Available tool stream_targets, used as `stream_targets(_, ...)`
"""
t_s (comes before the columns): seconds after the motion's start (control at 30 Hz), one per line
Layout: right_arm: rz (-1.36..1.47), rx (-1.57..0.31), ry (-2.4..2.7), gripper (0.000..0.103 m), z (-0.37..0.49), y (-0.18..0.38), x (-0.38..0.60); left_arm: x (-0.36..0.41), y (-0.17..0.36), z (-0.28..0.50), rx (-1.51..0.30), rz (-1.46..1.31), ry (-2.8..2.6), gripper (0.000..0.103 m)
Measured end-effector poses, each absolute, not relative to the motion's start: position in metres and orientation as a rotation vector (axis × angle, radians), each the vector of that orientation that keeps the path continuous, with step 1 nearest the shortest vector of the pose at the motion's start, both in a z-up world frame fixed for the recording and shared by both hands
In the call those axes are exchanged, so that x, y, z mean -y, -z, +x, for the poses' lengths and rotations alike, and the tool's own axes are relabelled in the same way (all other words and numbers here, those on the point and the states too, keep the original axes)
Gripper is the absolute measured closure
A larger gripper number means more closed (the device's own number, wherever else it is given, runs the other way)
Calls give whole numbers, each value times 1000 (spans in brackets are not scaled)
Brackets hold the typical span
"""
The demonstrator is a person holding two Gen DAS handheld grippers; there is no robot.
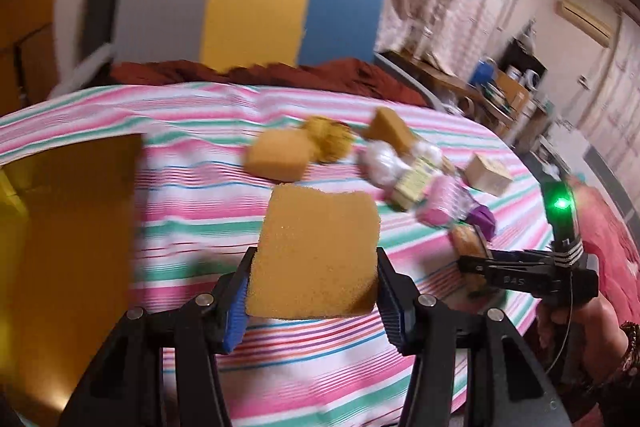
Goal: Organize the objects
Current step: 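Carry the sponge into the tin and open the left tool while the right tool carries the snack bar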
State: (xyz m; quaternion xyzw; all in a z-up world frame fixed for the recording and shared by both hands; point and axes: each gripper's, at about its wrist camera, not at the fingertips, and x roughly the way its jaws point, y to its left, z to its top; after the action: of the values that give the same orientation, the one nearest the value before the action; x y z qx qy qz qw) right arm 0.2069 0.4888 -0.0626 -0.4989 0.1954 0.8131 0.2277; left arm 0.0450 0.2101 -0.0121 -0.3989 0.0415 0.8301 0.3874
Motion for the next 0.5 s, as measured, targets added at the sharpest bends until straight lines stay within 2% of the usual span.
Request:
stream_targets(0.23, -1370, -511, -2238, 51, 202, 63, -484, -130, 3, 16, -45, -1051, -2284, 48)
stream_targets(0.5, -1354, -558, -2307, 53, 195, 56, -454, -62, 22, -19, 7, -1173, -2405, 48)
